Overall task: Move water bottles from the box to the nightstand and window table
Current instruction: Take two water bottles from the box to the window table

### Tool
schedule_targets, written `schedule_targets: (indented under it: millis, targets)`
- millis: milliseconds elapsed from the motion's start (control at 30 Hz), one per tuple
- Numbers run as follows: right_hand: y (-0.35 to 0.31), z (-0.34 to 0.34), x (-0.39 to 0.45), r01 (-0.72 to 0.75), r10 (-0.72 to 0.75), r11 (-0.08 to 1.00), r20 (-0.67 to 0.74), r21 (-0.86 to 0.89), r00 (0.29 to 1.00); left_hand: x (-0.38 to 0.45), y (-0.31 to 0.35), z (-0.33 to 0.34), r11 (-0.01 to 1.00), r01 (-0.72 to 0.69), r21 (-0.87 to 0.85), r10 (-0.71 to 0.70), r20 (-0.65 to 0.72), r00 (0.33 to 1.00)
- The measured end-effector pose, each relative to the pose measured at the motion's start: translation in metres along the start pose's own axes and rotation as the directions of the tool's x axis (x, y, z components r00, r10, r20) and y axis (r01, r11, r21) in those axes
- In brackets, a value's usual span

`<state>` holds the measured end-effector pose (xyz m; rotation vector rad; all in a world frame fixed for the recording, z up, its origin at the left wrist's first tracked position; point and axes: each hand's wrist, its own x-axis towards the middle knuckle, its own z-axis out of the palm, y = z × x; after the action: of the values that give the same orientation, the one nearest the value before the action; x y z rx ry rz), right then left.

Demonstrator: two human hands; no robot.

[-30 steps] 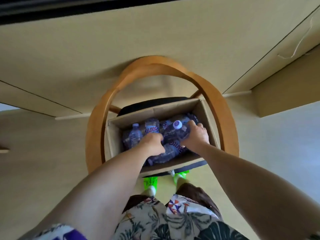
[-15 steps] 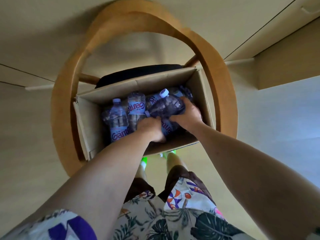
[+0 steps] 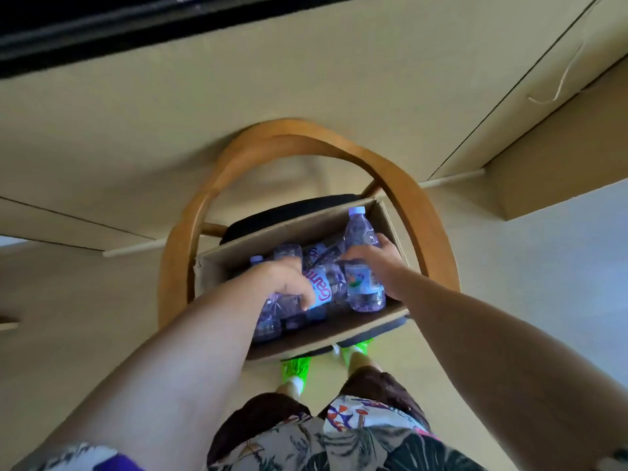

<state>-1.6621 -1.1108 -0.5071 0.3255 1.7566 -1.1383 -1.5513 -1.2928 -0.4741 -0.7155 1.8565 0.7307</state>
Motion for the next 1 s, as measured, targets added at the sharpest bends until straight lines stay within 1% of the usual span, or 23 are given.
schedule_targets:
  millis: [67, 133, 233, 300, 367, 433, 533, 567, 633, 667, 733, 800, 867, 1000]
  targets:
    - [-0.015, -0.007, -0.021, 0.018, -0.020, 0.991, 0.015, 0.130, 1.000, -0.019, 0.005, -0.019, 0.982, -0.052, -0.179, 0.050, -0.017, 0.999]
    - [-0.029, -0.011, -0.046, 0.053, -0.059, 0.970, 0.017, 0.237, 0.998, -0.042, 0.013, -0.036, 0.916, -0.113, -0.385, 0.103, -0.048, 0.994]
    - [-0.046, -0.016, -0.086, 0.127, -0.120, 0.903, -0.043, 0.410, 0.992, -0.077, 0.030, -0.061, 0.822, -0.155, -0.549, 0.163, -0.036, 0.986]
    - [-0.053, -0.021, -0.112, 0.190, -0.196, 0.828, -0.045, 0.528, 0.980, -0.098, 0.046, -0.076, 0.759, -0.195, -0.621, 0.234, -0.019, 0.972]
    - [-0.055, -0.030, -0.137, 0.265, -0.277, 0.737, -0.080, 0.622, 0.958, -0.120, 0.067, -0.085, 0.725, -0.282, -0.629, 0.352, -0.014, 0.936]
    - [-0.054, -0.042, -0.163, 0.340, -0.344, 0.679, -0.126, 0.651, 0.930, -0.138, 0.093, -0.085, 0.697, -0.367, -0.616, 0.446, -0.028, 0.895]
    - [-0.039, -0.070, -0.205, 0.446, -0.428, 0.590, -0.207, 0.673, 0.880, -0.164, 0.134, -0.065, 0.635, -0.527, -0.565, 0.580, -0.101, 0.808]
    - [-0.031, -0.083, -0.224, 0.484, -0.439, 0.573, -0.251, 0.662, 0.863, -0.174, 0.149, -0.054, 0.615, -0.570, -0.545, 0.620, -0.113, 0.777]
    - [-0.021, -0.100, -0.251, 0.523, -0.428, 0.586, -0.311, 0.619, 0.848, -0.185, 0.171, -0.038, 0.555, -0.635, -0.537, 0.653, -0.192, 0.733]
    - [-0.011, -0.111, -0.269, 0.554, -0.419, 0.575, -0.366, 0.602, 0.831, -0.194, 0.186, -0.027, 0.530, -0.666, -0.525, 0.677, -0.211, 0.705]
    - [0.008, -0.135, -0.299, 0.614, -0.396, 0.540, -0.470, 0.575, 0.788, -0.215, 0.213, -0.004, 0.512, -0.710, -0.483, 0.733, -0.186, 0.654]
    - [0.027, -0.156, -0.333, 0.665, -0.380, 0.501, -0.550, 0.553, 0.744, -0.239, 0.241, 0.022, 0.515, -0.737, -0.437, 0.780, -0.117, 0.614]
    - [0.046, -0.174, -0.366, 0.711, -0.356, 0.458, -0.623, 0.534, 0.697, -0.262, 0.270, 0.049, 0.497, -0.756, -0.426, 0.818, -0.062, 0.572]
    - [0.093, -0.211, -0.421, 0.790, -0.331, 0.381, -0.726, 0.481, 0.602, -0.303, 0.327, 0.113, 0.450, -0.804, -0.390, 0.873, 0.003, 0.487]
